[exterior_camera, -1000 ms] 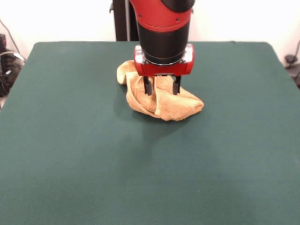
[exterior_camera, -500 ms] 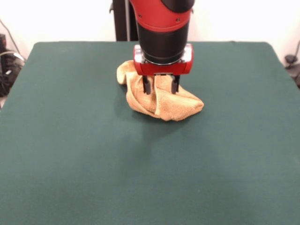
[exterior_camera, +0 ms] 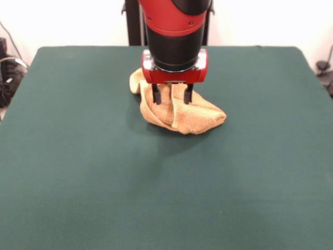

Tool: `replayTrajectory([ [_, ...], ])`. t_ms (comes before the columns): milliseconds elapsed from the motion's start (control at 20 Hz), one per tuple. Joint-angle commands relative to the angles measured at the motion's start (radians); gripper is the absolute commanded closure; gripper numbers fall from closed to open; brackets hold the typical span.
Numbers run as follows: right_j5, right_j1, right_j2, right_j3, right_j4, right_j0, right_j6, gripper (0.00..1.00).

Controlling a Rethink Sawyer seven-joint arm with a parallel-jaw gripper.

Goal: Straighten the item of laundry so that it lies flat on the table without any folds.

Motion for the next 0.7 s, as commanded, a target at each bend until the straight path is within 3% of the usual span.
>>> replayTrajectory([
  [50,0.078,-0.021,0.138,0.047,-0.036,-0.008,-0.127,0.00],
  [700,0.068,-0.011,0.129,0.032,-0.041,0.020,-0.067,0.00],
])
